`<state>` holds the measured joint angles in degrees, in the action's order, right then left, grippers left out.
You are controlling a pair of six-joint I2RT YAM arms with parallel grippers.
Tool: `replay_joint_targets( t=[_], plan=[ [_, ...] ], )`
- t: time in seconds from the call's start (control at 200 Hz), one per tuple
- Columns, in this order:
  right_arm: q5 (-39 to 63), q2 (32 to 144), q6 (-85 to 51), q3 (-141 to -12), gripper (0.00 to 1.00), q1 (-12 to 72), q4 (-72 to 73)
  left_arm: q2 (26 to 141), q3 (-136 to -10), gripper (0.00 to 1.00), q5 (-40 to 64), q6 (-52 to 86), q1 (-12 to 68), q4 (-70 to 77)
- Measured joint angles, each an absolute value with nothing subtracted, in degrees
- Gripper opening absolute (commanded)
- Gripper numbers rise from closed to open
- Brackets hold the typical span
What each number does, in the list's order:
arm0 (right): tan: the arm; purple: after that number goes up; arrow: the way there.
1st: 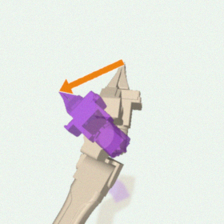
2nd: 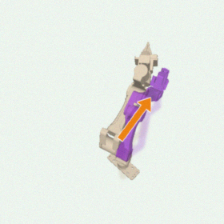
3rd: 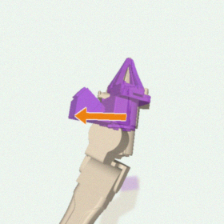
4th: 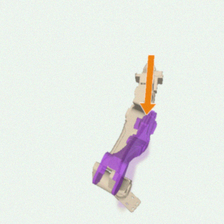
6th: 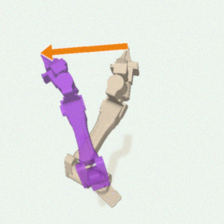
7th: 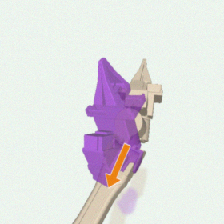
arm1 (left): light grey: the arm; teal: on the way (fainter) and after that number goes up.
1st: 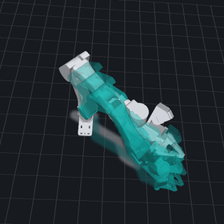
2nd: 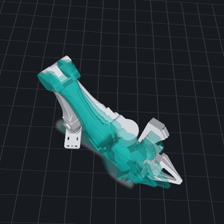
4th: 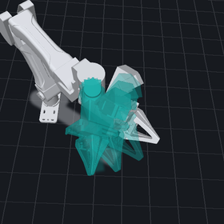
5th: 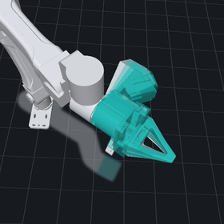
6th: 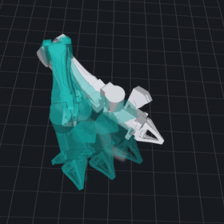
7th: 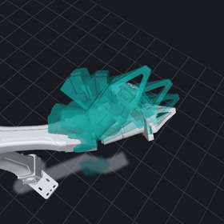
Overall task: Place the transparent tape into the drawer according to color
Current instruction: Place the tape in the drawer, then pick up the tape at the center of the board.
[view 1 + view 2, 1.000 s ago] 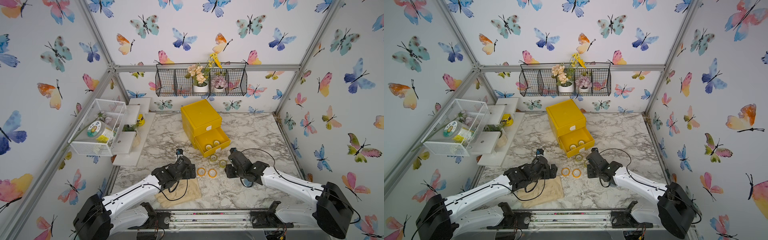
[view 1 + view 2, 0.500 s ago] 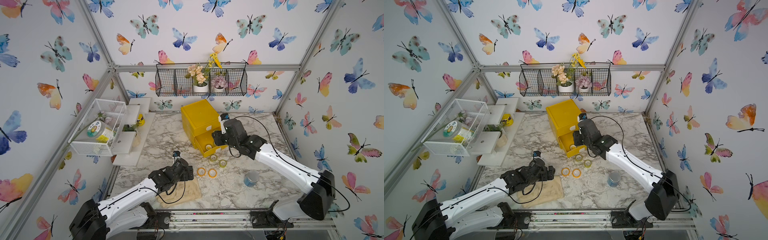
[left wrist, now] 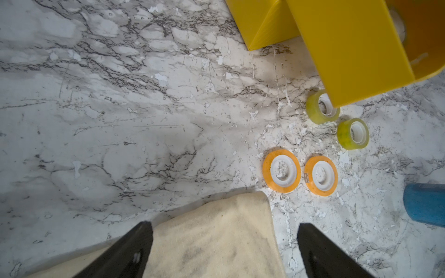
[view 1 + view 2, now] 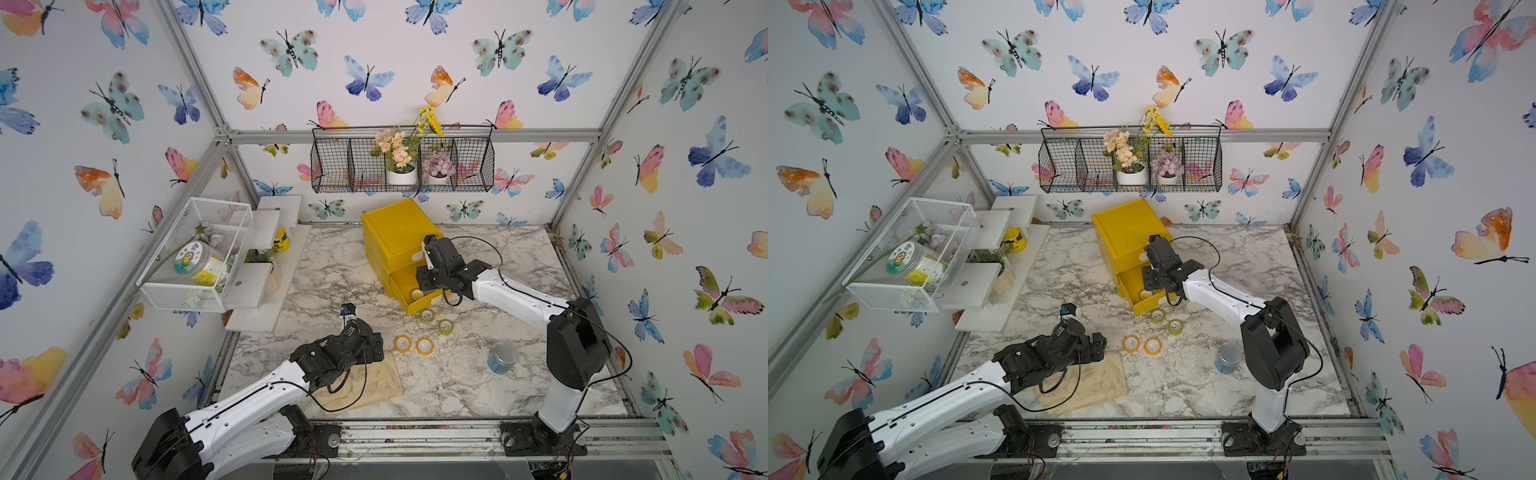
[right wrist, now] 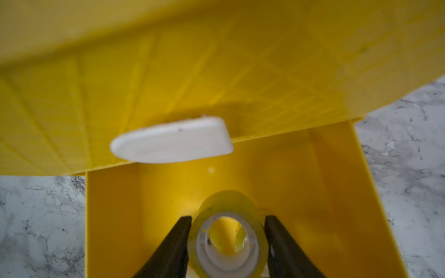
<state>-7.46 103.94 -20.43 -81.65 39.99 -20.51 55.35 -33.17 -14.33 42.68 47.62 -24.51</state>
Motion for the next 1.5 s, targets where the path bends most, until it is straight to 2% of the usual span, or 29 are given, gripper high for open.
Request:
replay_joint_targets(
  t=[0.435,0.621,0.721,0.876,1.031,1.326,1.497],
  plan=[
    [-7.0,101.9,-20.7,-81.8,0.62,40.0,-20.2,55.3,-33.2,0.99,-14.3,42.6,47.6,-24.5],
    [-6.5,90.5,-22.6,-74.6,0.62,40.0,-17.6,56.6,-34.9,0.99,-13.4,41.8,48.2,-24.4],
    [-7.1,82.8,-23.9,-68.8,0.62,40.0,-16.4,59.0,-38.7,0.99,-13.4,41.4,51.3,-24.3],
    [-9.9,72.4,-26.4,-59.1,0.61,39.9,-15.8,66.7,-47.0,1.0,-13.5,40.2,58.2,-22.6],
    [-13.8,64.1,-29.5,-51.5,0.61,39.9,-17.2,79.2,-55.0,0.96,-13.4,38.2,62.2,-20.3],
    [-21.5,49.9,-34.3,-45.9,0.6,39.9,-21.5,97.3,-67.5,0.85,-12.8,33.9,64.0,-17.8],
    [-23.9,46.7,-35.4,-45.3,0.6,39.9,-23.0,105.1,-73.7,0.77,-11.9,32.4,64.0,-17.1]
  ],
)
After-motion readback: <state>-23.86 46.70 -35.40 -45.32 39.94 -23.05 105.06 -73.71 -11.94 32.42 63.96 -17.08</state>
